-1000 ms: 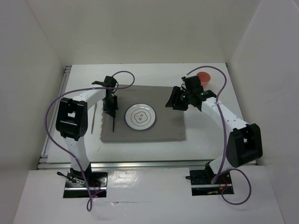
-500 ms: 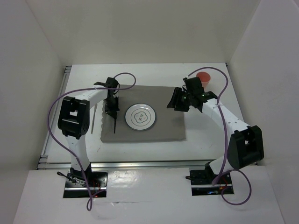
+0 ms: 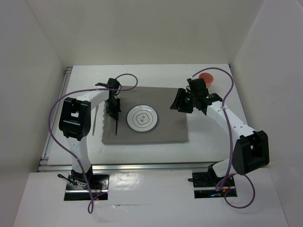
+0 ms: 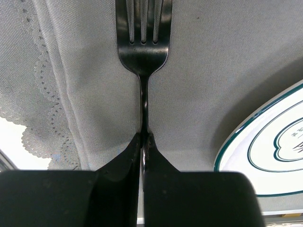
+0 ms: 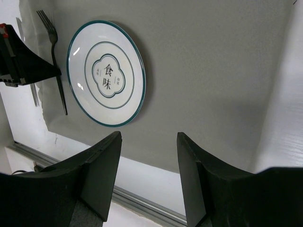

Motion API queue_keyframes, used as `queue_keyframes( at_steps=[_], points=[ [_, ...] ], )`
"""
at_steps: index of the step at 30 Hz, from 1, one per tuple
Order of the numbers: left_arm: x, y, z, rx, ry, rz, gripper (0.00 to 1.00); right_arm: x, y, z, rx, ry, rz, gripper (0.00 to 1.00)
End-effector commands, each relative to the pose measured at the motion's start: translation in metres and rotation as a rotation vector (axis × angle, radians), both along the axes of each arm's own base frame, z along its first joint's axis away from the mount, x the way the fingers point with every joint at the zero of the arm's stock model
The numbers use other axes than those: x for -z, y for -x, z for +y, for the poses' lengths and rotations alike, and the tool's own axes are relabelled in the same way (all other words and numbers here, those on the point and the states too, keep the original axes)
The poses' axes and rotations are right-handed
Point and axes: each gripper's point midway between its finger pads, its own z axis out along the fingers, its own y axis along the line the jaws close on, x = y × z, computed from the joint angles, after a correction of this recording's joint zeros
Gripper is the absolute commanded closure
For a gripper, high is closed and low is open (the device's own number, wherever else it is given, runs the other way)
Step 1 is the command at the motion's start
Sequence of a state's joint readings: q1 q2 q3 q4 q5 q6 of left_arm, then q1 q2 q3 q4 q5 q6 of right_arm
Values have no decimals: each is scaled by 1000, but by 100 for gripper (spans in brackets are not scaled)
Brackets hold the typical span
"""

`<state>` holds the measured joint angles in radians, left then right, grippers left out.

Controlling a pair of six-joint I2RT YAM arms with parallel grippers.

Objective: Set the dinner table for one person

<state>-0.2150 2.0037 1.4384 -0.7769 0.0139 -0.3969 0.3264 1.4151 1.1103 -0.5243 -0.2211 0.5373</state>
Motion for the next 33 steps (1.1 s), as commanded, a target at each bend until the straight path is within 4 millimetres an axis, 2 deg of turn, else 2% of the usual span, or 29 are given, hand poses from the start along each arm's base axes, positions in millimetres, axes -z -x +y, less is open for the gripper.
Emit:
queue_keyframes(
  at_steps=[1, 3, 5, 6, 9, 13, 17, 18, 20, 21, 22, 23, 26, 27, 29, 30, 33],
  points=[
    [9, -1, -2, 20, -2, 27, 100, -9, 2, -6, 21, 4, -22, 42],
    [7, -2, -1, 19, -11, 25, 93, -9, 2, -6, 21, 4, -22, 42],
    [2, -5, -1, 29, -11, 18, 83, -9, 2, -6, 21, 4, -22, 42],
    [2, -5, -1, 29, -11, 18, 72, -9, 2, -6, 21, 4, -22, 42],
    [-3, -7, -1, 40, -11, 9, 51, -7, 3, -6, 21, 7, -14, 42],
    [-17, -13, 0, 47, -16, -29, 51, -7, 3, -6, 21, 7, -14, 42],
    [-60, -25, 5, 40, -53, -153, 51, -8, 4, -5, 15, 1, -11, 42],
    [-86, -27, 8, 46, -58, -224, 51, -8, 4, -5, 15, 1, -11, 42],
    [-116, -42, 17, 39, -98, -368, 51, -8, 5, -4, 9, -6, -9, 42],
    [-121, -43, 28, 57, -152, -411, 41, -8, 5, -4, 9, -6, -9, 42],
    [-140, -44, 32, 70, -167, -488, 39, -9, 6, -2, 3, -12, -7, 42],
    [-144, -49, 43, 77, -183, -520, 39, -10, 4, -2, 3, -15, -16, 42],
    [-126, -50, 65, 142, -231, -457, 37, -10, 5, 0, -6, -24, -13, 42],
    [-115, -42, 82, 131, -248, -383, 37, -10, 5, 0, -6, -24, -13, 42],
    [-98, -38, 95, 154, -247, -313, 37, -8, 5, 0, -6, -24, -13, 42],
    [-81, -35, 107, 146, -255, -262, 37, -11, 6, 0, -6, -27, -22, 42],
    [-44, -21, 122, 157, -237, -148, 40, -8, 6, 0, -6, -26, -20, 42]
  ],
)
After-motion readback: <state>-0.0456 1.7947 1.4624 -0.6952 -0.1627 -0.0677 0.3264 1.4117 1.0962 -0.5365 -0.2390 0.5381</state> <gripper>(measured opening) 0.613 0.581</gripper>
